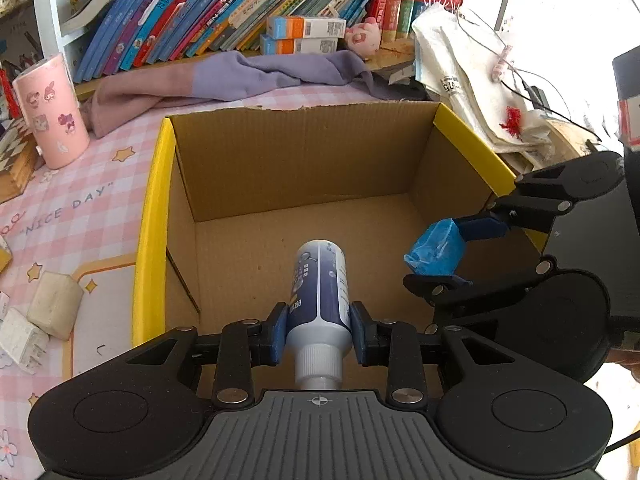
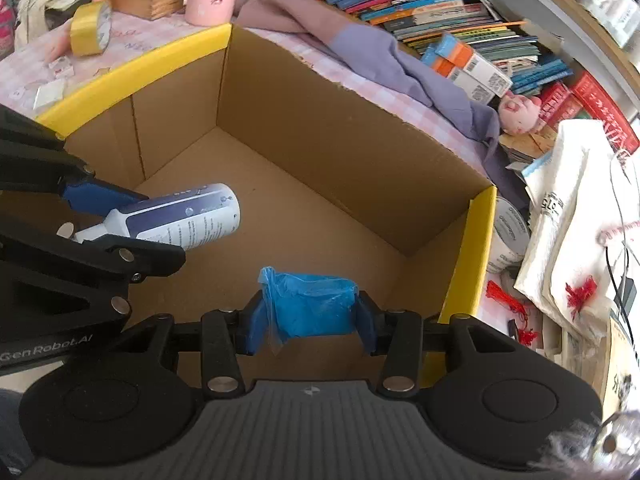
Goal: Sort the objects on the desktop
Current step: 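Open both grippers to drop the tube and blue item into the box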
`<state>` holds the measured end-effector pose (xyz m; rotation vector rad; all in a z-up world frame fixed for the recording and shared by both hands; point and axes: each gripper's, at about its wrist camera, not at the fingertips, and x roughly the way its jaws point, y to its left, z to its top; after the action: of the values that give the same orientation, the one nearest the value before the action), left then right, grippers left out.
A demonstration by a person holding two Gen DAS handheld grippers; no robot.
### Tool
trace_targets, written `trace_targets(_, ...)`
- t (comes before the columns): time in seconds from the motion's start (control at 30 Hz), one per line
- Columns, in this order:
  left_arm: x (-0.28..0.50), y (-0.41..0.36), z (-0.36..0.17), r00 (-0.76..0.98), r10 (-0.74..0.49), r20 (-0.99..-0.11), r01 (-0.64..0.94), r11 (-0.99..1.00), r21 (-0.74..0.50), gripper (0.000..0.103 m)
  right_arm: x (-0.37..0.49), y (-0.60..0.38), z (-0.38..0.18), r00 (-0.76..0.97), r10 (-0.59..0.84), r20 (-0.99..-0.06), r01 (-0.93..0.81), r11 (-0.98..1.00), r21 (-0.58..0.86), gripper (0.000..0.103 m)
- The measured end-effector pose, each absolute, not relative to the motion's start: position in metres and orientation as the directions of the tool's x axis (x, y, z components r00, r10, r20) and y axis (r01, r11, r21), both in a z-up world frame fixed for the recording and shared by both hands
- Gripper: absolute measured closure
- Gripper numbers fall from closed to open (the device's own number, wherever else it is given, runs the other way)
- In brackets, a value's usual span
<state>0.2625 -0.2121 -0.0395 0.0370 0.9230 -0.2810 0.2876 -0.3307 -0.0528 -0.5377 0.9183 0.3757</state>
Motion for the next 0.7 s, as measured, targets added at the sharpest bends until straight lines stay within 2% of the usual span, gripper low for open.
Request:
trace_targets(0.3,0.260,-0.214,-0.037,0.586,-0.209,-0.783,0.234,0.969,-0.083,0.070,0.291,-0.331,-0.055,0.544,0.098,-0.833,-0.543,0.798,-0.261,0.061)
trace_targets(0.4,0.254,-0.208,-0.023,0.635,-0.234,-0.736,0.222,0.968,-0.117,0.063,0.287,-0.334,-0.051,0.558,0.105,-0.823,-0.529,0.809,-0.256,0.059)
trace_targets(0.47,0.251,-0.206,-0.013,0.668,-0.233,-0.706,0.222,0.969,-0.110,0.057,0.285,-0.336,-0.045,0.578,0.111,-0.808,-0.510,0.822,-0.252,0.051)
trace_targets(0.53,0.247,-0.205,-0.005,0.694,-0.228,-0.683,0.222,0.970,-0.099,0.056,0.282,-0.339,-0.039,0.590,0.127,-0.797,-0.494,0.838,-0.233,0.051)
trace_targets(0.7,0.234,-0.200,0.012,0.741,-0.229,-0.631,0.219,0.971,-0.095,0.047,0.270,-0.344,-0.022,0.636,0.154,-0.756,-0.449,0.870,-0.201,0.048)
